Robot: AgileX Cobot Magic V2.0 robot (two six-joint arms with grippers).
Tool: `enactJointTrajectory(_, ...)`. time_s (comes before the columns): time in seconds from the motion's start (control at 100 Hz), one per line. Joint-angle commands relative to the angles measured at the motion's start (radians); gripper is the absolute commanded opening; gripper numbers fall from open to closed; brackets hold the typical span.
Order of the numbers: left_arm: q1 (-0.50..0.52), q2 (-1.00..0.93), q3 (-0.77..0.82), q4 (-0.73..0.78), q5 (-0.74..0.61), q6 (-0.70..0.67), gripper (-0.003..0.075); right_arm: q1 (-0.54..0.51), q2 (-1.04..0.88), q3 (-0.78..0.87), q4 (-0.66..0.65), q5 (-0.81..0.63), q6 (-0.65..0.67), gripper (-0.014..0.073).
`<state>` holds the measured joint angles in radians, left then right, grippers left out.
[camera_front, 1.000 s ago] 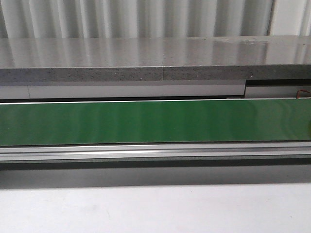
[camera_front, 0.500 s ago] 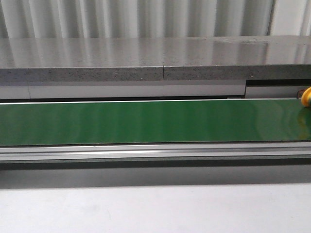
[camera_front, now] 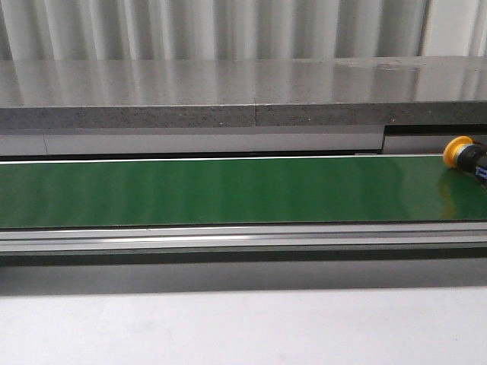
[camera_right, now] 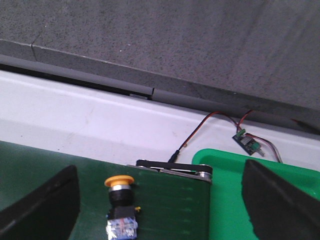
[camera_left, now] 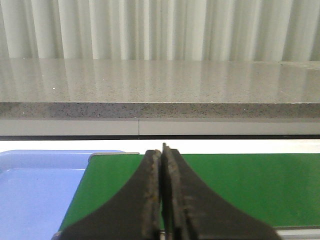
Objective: Move button from right to left
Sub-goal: 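Lower the button onto the belt and open the right gripper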
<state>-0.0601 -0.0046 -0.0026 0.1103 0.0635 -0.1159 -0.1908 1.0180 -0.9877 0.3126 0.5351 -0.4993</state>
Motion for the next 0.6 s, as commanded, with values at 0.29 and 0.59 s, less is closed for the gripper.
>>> enactJointTrajectory(0.29, -0.005, -0.035, 0.025, -0.009, -0.08, -0.005, -0.002, 0.061, -0.363, 0.339, 0.064, -0.162, -0.046, 0.0377)
enactJointTrajectory(0.59, -0.005, -0.035, 0.025, -0.009, -0.08, -0.005, -0.002, 0.061, -0.409, 0.37, 0.12, -0.03, -0.045, -0.006)
